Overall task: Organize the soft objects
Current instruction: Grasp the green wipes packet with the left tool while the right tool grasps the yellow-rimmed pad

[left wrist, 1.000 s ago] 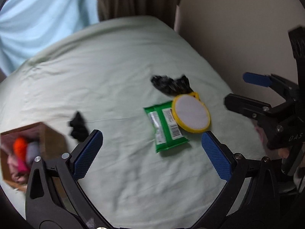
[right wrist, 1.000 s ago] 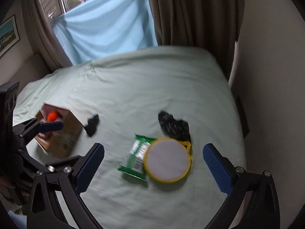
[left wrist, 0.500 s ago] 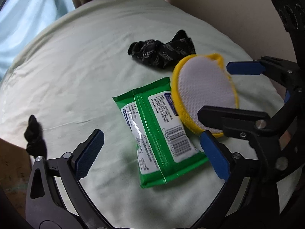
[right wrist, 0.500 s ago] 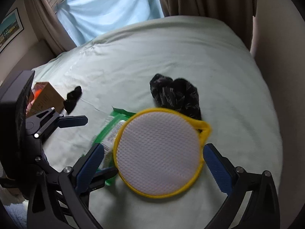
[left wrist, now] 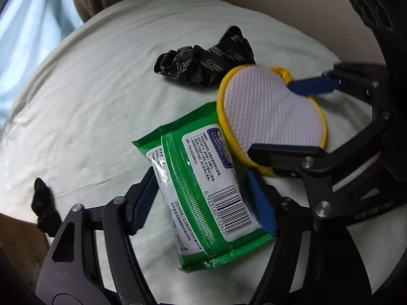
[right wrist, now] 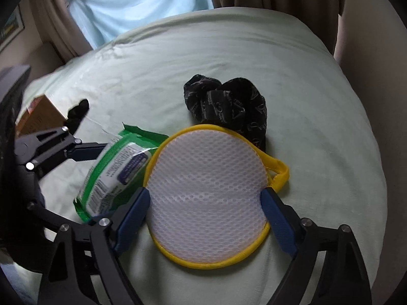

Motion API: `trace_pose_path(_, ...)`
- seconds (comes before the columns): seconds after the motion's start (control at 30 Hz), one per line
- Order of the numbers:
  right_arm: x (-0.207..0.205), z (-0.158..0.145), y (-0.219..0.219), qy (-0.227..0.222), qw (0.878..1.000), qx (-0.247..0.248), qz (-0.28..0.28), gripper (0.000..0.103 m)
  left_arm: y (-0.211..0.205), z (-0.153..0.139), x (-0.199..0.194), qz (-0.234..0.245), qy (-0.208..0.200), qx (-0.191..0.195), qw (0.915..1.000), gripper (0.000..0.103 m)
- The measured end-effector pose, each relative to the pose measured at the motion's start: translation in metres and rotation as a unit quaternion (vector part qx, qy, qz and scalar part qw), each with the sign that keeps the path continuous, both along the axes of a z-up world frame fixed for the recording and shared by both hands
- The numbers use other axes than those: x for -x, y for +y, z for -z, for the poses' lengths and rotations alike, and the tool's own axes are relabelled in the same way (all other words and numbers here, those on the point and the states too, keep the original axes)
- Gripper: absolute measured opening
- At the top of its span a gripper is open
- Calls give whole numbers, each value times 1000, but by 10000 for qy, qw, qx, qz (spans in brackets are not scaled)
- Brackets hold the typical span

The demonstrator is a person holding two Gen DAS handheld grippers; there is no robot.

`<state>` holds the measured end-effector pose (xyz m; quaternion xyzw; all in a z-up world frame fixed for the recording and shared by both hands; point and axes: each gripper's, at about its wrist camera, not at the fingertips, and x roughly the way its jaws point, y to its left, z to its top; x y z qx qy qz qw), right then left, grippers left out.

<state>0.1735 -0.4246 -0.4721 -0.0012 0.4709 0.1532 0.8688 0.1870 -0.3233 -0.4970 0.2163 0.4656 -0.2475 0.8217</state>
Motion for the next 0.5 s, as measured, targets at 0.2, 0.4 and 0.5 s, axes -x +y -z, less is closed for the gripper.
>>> trace_pose_path(0.2,6,0,7,-151,9989,444,-10,69,10,0,2,34,2,-19,10000,44)
trace_pose_path(0.4,17,-4,33,-254,9957,826,-341,39,22,-7,-8,-310,179,181,9992,38)
trace_pose_path(0.5,21,-9,39,-267,9961,786,-313,34,30,-12,-8,-484,267,307,9980,38)
